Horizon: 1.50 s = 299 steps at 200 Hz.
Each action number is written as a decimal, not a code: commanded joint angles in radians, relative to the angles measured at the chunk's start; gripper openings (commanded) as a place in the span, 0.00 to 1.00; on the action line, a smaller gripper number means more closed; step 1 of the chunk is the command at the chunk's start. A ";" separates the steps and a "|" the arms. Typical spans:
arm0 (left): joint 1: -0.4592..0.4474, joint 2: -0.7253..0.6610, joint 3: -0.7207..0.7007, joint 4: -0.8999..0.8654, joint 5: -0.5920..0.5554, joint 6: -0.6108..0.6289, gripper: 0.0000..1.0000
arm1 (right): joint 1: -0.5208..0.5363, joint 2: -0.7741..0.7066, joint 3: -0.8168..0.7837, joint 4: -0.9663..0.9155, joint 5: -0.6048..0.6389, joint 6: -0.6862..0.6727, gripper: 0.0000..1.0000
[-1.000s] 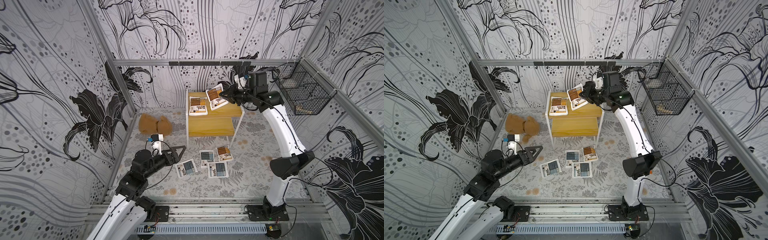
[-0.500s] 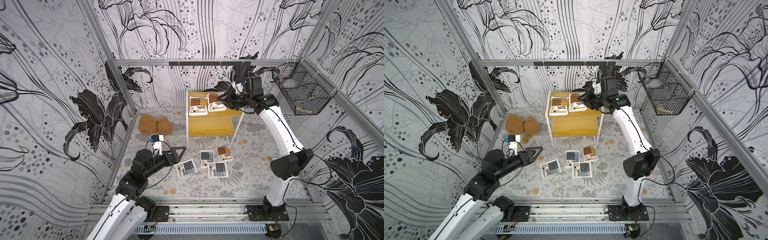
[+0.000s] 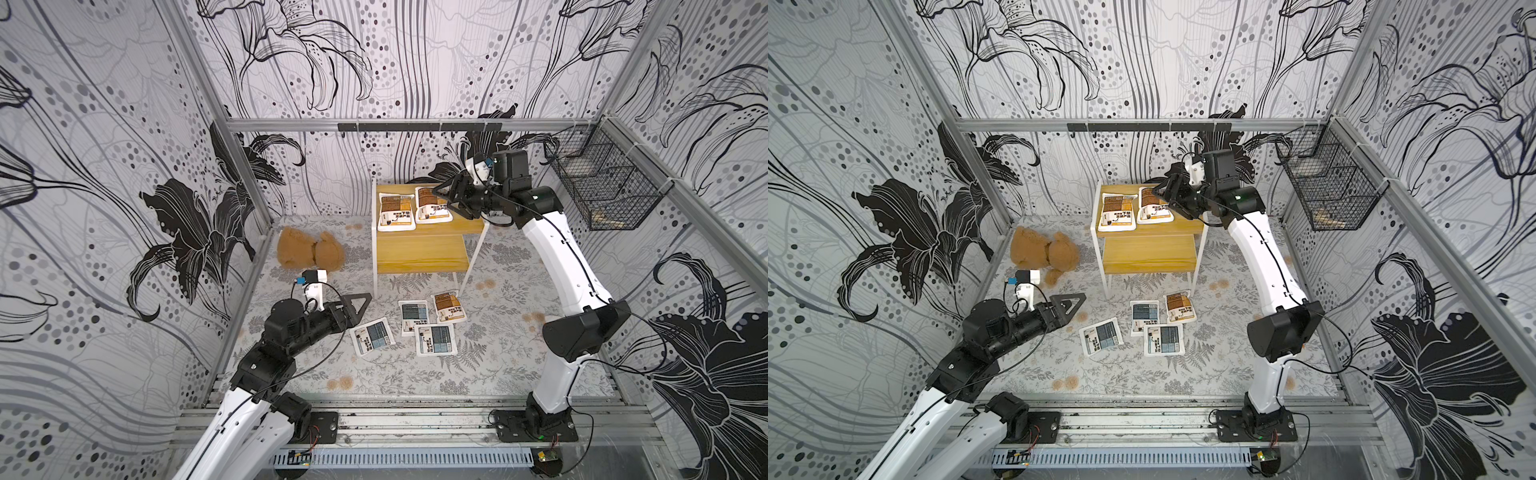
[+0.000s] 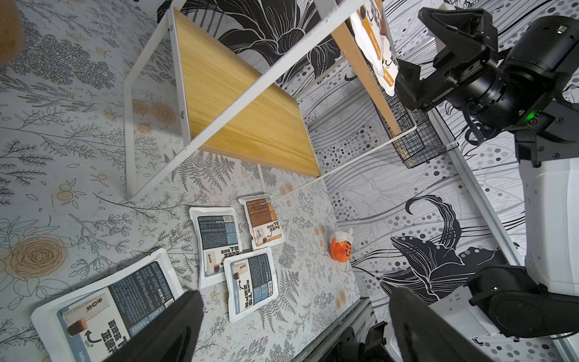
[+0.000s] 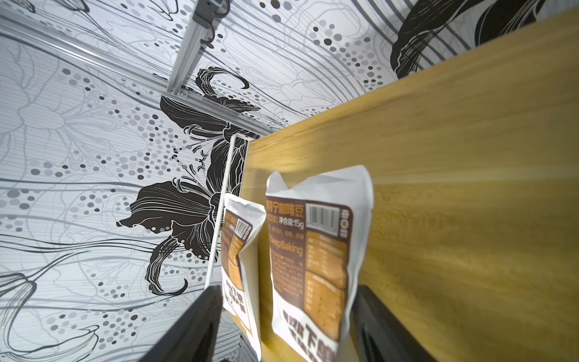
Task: Place the bagged coffee beans on the shelf by color
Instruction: Place the bagged coffee beans on the shelf, then pick up the bagged coffee beans at the center of the board.
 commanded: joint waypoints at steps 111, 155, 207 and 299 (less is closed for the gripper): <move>0.004 0.088 -0.004 0.160 0.046 -0.027 0.98 | -0.005 -0.078 0.204 -0.201 0.210 -0.190 0.88; 0.005 0.099 -0.005 0.175 0.048 -0.036 0.98 | -0.013 -0.227 -0.003 -0.144 0.205 -0.208 0.89; -0.026 0.068 -0.098 0.264 0.059 -0.093 0.98 | -0.013 -0.561 -0.504 -0.025 0.159 -0.154 0.89; -0.357 0.192 -0.282 0.575 -0.144 -0.253 0.98 | -0.013 -0.874 -1.401 0.234 0.097 -0.050 0.89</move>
